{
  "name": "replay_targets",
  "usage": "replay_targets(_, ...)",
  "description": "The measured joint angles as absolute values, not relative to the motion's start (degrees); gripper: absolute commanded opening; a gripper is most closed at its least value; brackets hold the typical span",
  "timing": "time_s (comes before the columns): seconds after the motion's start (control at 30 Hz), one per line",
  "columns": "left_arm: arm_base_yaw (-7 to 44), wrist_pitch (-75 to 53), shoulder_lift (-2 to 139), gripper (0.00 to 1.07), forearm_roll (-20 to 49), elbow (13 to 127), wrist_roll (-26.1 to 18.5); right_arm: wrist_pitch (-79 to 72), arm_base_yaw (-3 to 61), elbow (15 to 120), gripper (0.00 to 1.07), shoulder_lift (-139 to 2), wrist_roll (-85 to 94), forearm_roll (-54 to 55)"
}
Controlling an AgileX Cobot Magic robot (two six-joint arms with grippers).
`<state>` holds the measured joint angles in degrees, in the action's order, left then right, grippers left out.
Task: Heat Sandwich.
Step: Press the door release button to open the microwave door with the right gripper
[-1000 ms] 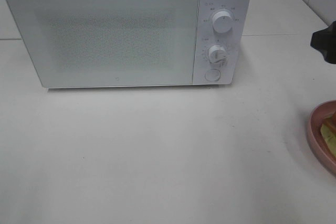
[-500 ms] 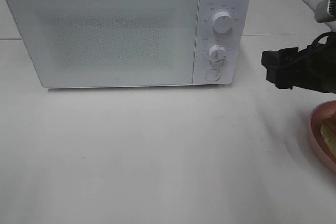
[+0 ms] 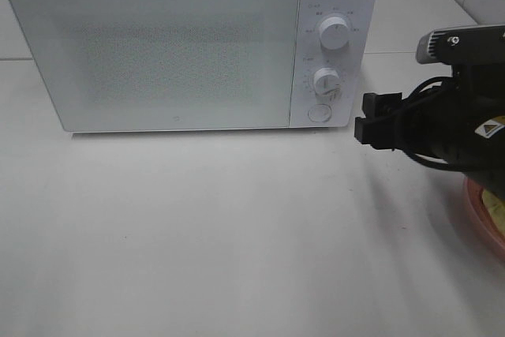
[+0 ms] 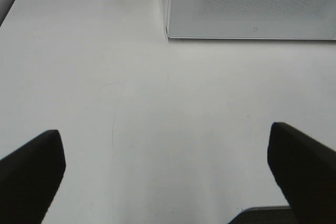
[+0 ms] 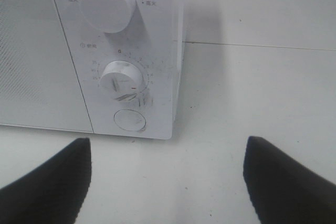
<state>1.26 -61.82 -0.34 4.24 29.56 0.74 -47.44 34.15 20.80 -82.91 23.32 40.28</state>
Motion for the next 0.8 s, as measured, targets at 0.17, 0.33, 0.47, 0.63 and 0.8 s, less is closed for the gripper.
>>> replay_targets(0.17, 1.3, -61.8, -0.3, 1.0, 4.2, 29.6, 0.7, -54.3, 39.6, 20.9, 0.76, -88.3, 23.3, 43.1)
replay_targets(0.33, 1.3, -61.8, -0.3, 1.0, 4.2, 29.6, 0.7, -56.7, 42.7, 20.9, 0.76, -92.3, 22.8, 46.3)
replay_targets(0.47, 1.3, -61.8, -0.3, 1.0, 4.2, 29.6, 0.7, -57.0, 44.7, 20.9, 0.76, -94.3, 22.3, 48.9)
replay_targets(0.63, 1.3, -61.8, -0.3, 1.0, 4.2, 29.6, 0.7, -57.1, 46.4, 20.9, 0.76, -95.0, 22.3, 50.2)
replay_targets(0.8, 1.3, -61.8, -0.3, 1.0, 4.2, 29.6, 0.7, -57.2, 46.7, 20.9, 0.76, -95.0, 20.3, 50.3)
